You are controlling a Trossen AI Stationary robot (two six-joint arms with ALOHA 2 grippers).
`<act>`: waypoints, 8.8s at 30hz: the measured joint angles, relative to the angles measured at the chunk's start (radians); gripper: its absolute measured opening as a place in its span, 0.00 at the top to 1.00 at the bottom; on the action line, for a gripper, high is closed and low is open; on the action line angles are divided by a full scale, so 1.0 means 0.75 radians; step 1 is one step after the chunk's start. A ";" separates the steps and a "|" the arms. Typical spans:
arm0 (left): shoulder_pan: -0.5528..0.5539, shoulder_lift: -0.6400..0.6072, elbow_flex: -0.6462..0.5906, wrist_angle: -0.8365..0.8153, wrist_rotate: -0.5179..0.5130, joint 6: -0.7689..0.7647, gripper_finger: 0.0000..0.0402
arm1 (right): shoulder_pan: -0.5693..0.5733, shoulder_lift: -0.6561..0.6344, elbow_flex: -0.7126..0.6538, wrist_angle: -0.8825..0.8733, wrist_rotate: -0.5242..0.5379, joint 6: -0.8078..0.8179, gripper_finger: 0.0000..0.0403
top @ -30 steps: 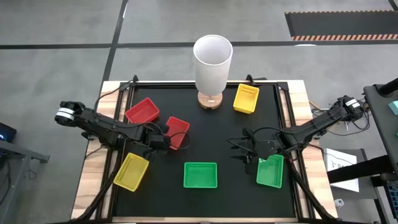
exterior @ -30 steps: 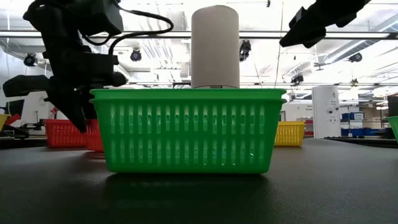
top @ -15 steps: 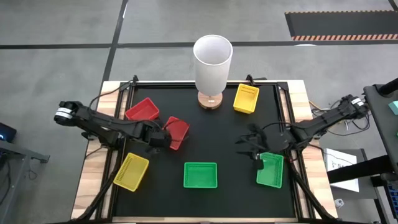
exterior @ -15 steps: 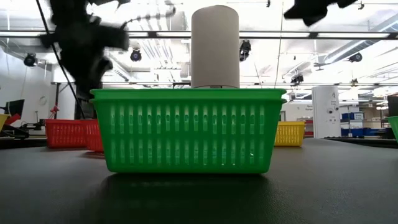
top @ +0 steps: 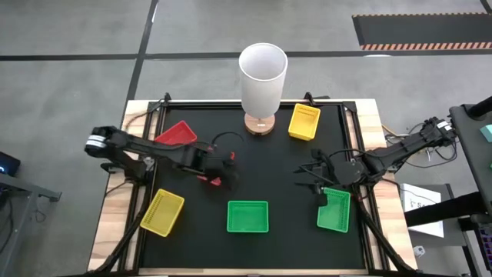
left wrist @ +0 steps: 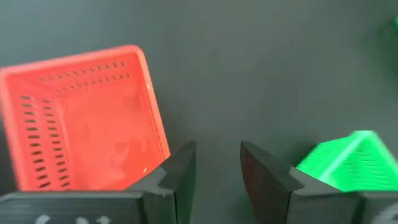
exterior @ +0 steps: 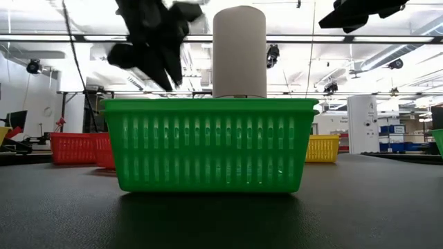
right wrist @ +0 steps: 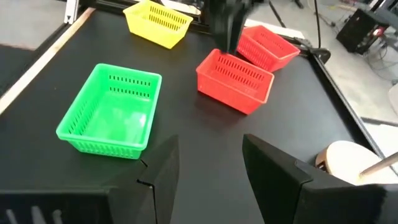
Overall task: Stack baskets by color
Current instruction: Stack the bottom red bin on the stacked red bins, then stack the right green bin on the stacked green bins
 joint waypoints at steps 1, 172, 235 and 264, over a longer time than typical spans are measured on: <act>0.007 0.038 0.017 -0.008 0.020 -0.001 0.73 | 0.000 -0.005 0.000 0.000 0.000 -0.009 0.59; -0.104 -0.577 -0.697 1.127 -0.070 1.272 0.75 | 0.003 0.349 -0.107 0.645 -0.145 0.319 0.86; -0.130 -0.582 -0.693 1.205 -0.083 1.524 0.75 | 0.254 1.071 0.612 -1.285 -0.497 2.562 0.63; -0.219 -0.750 -0.733 1.141 -0.083 1.535 0.75 | 0.239 1.227 1.149 -1.321 -0.233 2.042 0.98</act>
